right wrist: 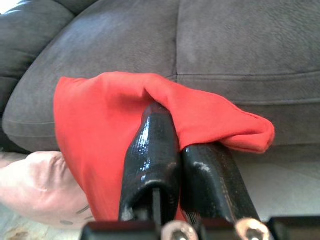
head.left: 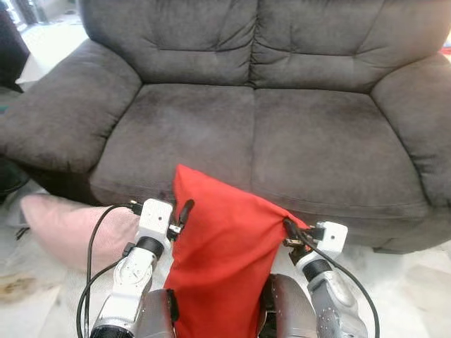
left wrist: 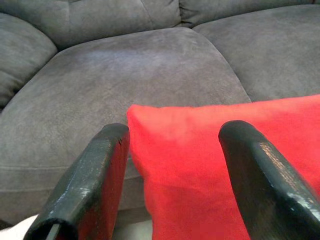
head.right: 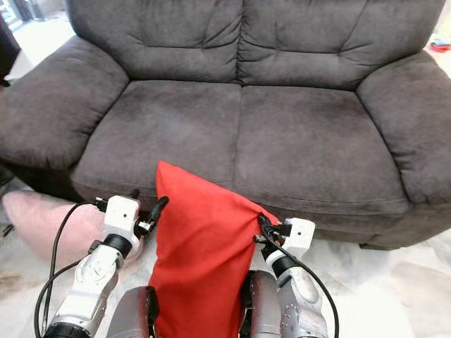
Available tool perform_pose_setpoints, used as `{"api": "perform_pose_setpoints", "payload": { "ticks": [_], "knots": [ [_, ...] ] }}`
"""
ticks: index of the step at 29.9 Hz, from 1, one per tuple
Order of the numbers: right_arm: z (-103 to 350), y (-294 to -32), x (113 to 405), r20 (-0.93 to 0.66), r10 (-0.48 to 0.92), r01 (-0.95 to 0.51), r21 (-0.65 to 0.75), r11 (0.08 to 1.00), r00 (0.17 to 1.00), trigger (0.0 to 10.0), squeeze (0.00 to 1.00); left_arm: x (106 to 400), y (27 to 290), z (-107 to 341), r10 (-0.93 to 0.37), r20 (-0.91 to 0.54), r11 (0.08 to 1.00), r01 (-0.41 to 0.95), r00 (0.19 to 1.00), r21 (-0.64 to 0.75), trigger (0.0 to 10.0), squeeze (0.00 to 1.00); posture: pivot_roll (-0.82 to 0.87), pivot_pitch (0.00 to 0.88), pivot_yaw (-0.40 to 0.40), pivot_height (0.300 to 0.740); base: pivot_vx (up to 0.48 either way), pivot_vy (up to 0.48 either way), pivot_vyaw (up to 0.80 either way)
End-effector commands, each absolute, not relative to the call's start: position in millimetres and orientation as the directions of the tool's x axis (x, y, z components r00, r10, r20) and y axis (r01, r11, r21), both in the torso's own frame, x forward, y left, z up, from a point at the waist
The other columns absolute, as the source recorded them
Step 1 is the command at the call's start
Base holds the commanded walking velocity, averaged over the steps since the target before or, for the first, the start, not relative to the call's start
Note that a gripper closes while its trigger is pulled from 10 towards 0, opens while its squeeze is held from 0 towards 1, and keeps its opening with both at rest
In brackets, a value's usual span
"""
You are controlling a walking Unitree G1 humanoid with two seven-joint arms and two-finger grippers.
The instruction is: Move the pillow to the sofa from floor
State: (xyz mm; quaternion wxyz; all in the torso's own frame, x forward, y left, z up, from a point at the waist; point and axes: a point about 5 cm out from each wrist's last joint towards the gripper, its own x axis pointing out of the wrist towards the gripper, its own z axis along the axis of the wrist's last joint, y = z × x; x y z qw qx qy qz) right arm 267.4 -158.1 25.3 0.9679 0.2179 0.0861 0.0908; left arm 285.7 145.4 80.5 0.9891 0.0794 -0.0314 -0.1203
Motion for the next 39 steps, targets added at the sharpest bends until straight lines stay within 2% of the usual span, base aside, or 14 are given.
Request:
{"api": "perform_pose_setpoints", "payload": {
  "ticks": [1,29,39],
  "knots": [
    [34.8,-159.6,272.5,-0.072,0.201,-0.153,0.42,0.894,0.977,10.0,0.0,283.7,146.7,78.2,-0.24,0.037,0.96,0.232,0.97,0.16,10.0,0.0,0.11,0.083,-0.005,0.571,-0.307,0.0,0.0],
    [33.9,-159.5,274.3,-0.07,0.204,-0.158,0.41,0.898,0.977,10.0,0.0,283.6,147.6,78.7,-0.23,0.044,0.962,0.221,0.972,0.159,10.0,0.0,0.11,0.083,-0.009,0.571,-0.321,0.0,0.0],
    [36.3,-159.6,276.0,-0.063,0.194,-0.156,0.386,0.909,0.979,10.0,0.0,284.9,151.3,83.1,-0.216,0.061,0.964,0.203,0.975,0.171,10.0,0.0,0.11,0.076,-0.006,0.571,0.0,0.0,0.0]
  ]
}}
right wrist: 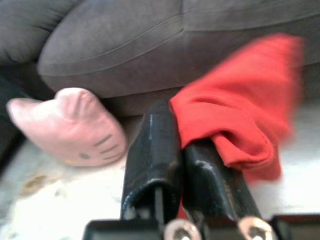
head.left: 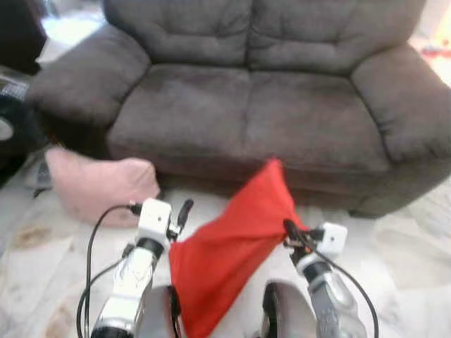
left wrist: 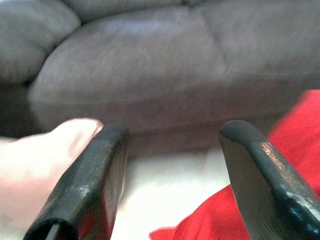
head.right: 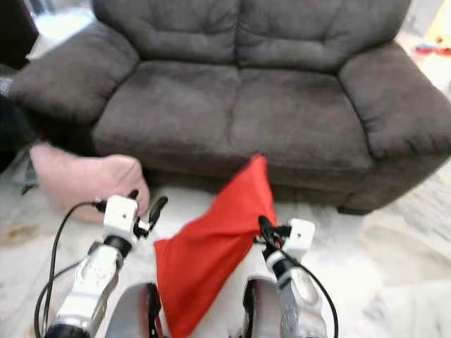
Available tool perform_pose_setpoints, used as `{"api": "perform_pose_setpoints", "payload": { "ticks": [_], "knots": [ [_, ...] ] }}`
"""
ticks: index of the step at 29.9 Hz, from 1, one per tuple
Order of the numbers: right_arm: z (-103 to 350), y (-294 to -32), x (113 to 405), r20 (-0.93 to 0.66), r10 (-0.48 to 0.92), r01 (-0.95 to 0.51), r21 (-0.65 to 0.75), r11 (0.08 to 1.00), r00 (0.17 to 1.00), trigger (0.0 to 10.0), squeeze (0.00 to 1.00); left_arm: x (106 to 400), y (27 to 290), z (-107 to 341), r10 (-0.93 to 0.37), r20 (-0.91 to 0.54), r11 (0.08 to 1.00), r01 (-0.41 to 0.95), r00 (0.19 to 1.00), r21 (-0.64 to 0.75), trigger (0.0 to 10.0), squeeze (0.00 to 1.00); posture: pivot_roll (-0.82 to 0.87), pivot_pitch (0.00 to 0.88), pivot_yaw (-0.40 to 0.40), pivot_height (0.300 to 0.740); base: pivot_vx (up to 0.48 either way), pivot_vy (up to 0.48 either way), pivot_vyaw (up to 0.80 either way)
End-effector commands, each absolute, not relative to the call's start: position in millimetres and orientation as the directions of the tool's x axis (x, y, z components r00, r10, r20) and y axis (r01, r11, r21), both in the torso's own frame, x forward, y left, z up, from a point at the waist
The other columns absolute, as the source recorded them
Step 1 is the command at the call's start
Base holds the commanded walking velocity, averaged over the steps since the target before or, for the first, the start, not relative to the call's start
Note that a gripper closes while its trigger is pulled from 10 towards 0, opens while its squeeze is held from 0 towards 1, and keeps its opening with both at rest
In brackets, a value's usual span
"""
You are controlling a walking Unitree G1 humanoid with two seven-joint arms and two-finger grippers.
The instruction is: Move the pillow to the sofa from floor
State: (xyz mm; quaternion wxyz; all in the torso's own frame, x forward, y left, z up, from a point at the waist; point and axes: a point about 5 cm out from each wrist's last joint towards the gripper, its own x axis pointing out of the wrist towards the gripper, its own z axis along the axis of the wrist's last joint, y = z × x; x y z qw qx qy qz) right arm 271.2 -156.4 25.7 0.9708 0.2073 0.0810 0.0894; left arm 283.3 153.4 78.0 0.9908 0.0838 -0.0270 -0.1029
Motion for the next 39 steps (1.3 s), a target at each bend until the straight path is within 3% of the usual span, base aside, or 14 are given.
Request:
{"api": "perform_pose_setpoints", "payload": {
  "ticks": [1,39],
  "knots": [
    [37.1,-159.8,276.6,-0.06,0.192,-0.155,0.382,0.911,0.98,10.0,0.0,285.0,151.4,83.6,-0.215,0.063,0.964,0.202,0.974,0.172,10.0,0.0,0.11,0.075,-0.006,0.571,0.0,0.0,0.0],
    [50.2,-155.5,280.4,-0.019,0.169,-0.152,0.339,0.929,0.985,10.0,0.0,289.2,150.4,86.2,-0.22,0.073,0.963,0.204,0.973,0.176,10.0,0.0,0.11,0.052,0.004,0.571,0.0,0.0,0.0]
  ]
}}
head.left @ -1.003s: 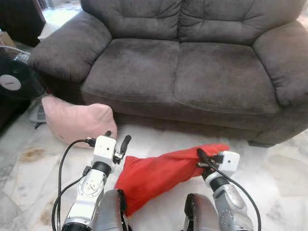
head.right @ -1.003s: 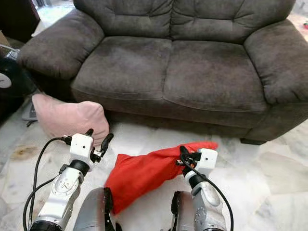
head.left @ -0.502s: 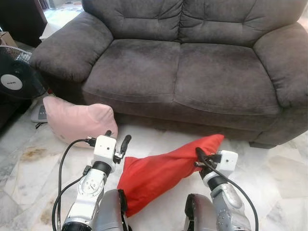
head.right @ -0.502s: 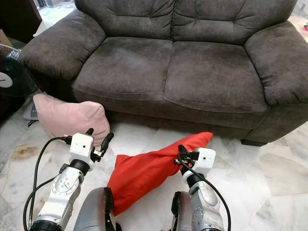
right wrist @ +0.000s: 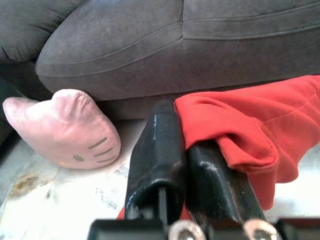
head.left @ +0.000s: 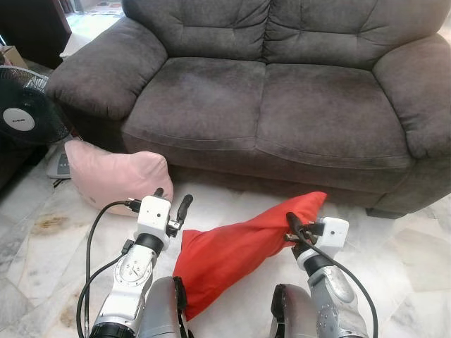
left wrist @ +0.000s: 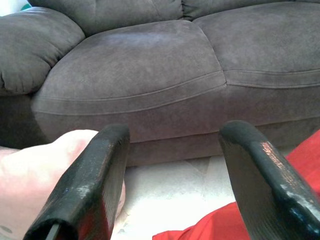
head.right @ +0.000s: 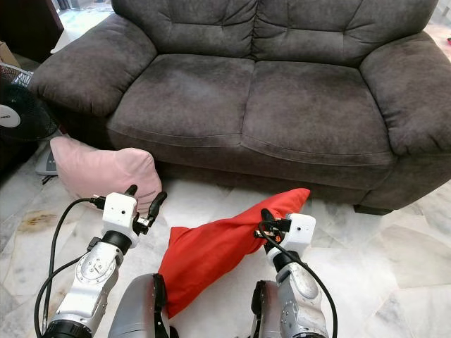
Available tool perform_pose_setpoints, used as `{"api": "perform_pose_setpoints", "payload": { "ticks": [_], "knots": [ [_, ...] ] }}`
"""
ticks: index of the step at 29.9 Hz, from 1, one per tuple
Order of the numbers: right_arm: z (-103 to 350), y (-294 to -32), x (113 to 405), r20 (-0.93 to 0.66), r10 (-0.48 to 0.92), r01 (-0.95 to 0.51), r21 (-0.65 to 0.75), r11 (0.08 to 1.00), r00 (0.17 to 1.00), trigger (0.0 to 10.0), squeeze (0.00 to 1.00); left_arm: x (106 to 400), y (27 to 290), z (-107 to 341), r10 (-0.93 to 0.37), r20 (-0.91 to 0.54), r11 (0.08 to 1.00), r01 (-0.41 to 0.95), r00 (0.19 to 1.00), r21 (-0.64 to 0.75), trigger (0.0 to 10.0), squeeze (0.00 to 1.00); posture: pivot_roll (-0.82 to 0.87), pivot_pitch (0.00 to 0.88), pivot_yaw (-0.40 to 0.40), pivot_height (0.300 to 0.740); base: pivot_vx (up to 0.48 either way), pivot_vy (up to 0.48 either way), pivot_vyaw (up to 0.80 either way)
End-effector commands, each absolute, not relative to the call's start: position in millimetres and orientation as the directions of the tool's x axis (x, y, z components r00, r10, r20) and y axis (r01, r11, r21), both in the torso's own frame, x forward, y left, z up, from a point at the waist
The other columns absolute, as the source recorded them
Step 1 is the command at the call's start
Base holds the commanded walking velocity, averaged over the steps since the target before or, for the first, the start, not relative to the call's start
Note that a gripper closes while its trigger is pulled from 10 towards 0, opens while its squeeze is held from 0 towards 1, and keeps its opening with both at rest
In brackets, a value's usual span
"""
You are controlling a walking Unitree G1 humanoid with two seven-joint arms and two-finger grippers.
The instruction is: Move the pillow to the sofa from floor
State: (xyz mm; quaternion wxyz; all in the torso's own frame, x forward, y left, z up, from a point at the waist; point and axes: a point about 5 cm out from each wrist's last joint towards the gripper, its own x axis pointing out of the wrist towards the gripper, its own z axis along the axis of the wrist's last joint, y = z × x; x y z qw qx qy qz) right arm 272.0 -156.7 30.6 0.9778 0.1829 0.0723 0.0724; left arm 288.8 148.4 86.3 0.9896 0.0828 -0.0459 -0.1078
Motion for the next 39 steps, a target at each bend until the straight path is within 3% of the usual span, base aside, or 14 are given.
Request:
{"api": "perform_pose_setpoints", "payload": {
  "ticks": [1,19,39],
  "knots": [
    [50.2,-155.5,280.4,-0.019,0.169,-0.152,0.339,0.929,0.985,10.0,0.0,289.2,150.4,86.2,-0.22,0.073,0.963,0.204,0.973,0.176,10.0,0.0,0.11,0.052,0.004,0.571,0.0,0.0,0.0],
    [50.6,-155.4,280.2,-0.02,0.167,-0.151,0.336,0.93,0.986,10.0,0.0,289.1,150.3,86.1,-0.22,0.073,0.963,0.204,0.973,0.176,10.0,0.0,0.11,0.052,0.004,0.571,0.0,0.0,0.0],
    [49.3,-153.3,281.5,-0.033,0.15,-0.132,0.322,0.938,0.988,10.0,0.0,288.2,153.0,85.9,-0.219,0.066,0.962,0.204,0.974,0.183,10.0,0.0,0.12,0.074,0.012,0.691,0.0,0.0,0.0]
  ]
}}
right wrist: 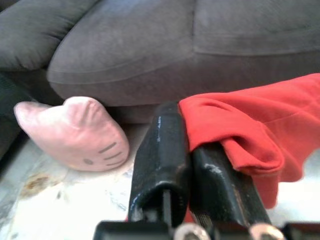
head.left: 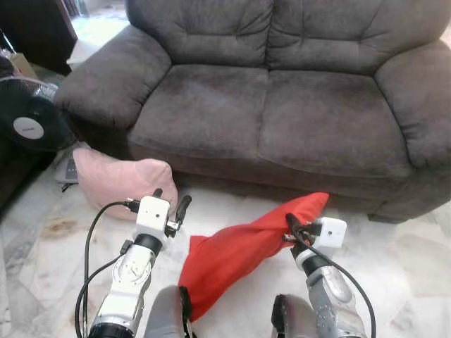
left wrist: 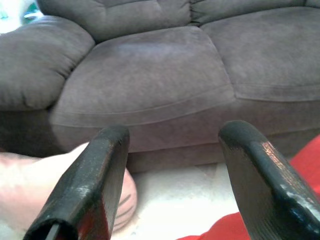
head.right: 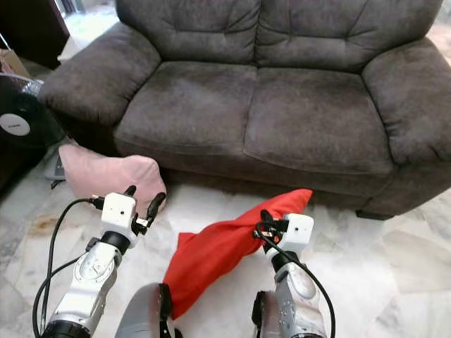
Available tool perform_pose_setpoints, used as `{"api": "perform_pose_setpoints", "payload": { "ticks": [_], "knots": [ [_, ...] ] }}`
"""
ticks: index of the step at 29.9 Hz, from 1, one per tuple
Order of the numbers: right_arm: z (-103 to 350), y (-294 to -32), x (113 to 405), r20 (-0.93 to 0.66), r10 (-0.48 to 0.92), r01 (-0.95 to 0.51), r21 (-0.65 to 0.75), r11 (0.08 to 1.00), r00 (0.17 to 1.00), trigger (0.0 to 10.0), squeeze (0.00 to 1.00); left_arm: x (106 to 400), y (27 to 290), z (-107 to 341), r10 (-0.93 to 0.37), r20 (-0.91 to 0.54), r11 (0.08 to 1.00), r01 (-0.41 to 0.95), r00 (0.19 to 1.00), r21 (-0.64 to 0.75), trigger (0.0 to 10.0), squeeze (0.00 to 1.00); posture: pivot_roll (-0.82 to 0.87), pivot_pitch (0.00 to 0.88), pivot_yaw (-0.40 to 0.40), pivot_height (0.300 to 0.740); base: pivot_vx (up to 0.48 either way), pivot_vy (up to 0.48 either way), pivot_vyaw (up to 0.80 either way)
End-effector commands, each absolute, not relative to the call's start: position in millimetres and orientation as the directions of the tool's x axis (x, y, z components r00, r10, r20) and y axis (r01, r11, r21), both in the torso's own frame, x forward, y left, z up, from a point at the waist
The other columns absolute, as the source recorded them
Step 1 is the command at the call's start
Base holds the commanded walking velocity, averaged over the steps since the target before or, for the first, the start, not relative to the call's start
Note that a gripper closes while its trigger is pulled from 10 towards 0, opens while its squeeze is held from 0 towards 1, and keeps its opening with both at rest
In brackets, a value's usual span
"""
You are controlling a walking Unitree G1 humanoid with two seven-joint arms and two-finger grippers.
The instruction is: Move the pillow to the sofa from floor
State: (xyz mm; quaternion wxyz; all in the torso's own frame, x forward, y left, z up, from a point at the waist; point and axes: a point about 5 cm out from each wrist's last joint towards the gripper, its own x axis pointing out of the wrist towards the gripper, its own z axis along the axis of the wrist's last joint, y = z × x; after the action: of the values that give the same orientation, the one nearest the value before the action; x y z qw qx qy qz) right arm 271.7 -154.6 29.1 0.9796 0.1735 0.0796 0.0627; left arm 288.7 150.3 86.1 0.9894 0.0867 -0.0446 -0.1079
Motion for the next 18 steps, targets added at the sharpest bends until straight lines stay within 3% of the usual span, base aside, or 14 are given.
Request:
{"api": "perform_pose_setpoints", "payload": {
  "ticks": [1,5,16,18],
  "knots": [
    [49.3,-153.3,281.5,-0.033,0.15,-0.132,0.322,0.938,0.988,10.0,0.0,288.2,153.0,85.9,-0.219,0.066,0.962,0.204,0.974,0.183,10.0,0.0,0.12,0.074,0.012,0.691,0.0,0.0,0.0],
    [49.1,-152.8,281.6,-0.033,0.152,-0.134,0.318,0.939,0.988,10.0,0.0,288.0,153.1,85.8,-0.221,0.065,0.961,0.205,0.973,0.185,10.0,0.0,0.12,0.073,0.013,0.721,0.0,0.0,0.0],
    [51.2,-153.7,282.7,-0.017,0.14,-0.127,0.323,0.938,0.99,10.0,0.0,288.1,154.2,85.7,-0.222,0.064,0.96,0.207,0.973,0.188,10.0,0.0,0.12,0.064,0.017,0.721,0.0,0.0,0.0],
    [52.9,-153.8,283.0,-0.007,0.138,-0.129,0.32,0.939,0.99,10.0,0.0,288.8,154.5,86.2,-0.223,0.064,0.959,0.208,0.973,0.19,10.0,0.0,0.12,0.062,0.019,0.74,0.0,0.0,0.0]
  ]
}}
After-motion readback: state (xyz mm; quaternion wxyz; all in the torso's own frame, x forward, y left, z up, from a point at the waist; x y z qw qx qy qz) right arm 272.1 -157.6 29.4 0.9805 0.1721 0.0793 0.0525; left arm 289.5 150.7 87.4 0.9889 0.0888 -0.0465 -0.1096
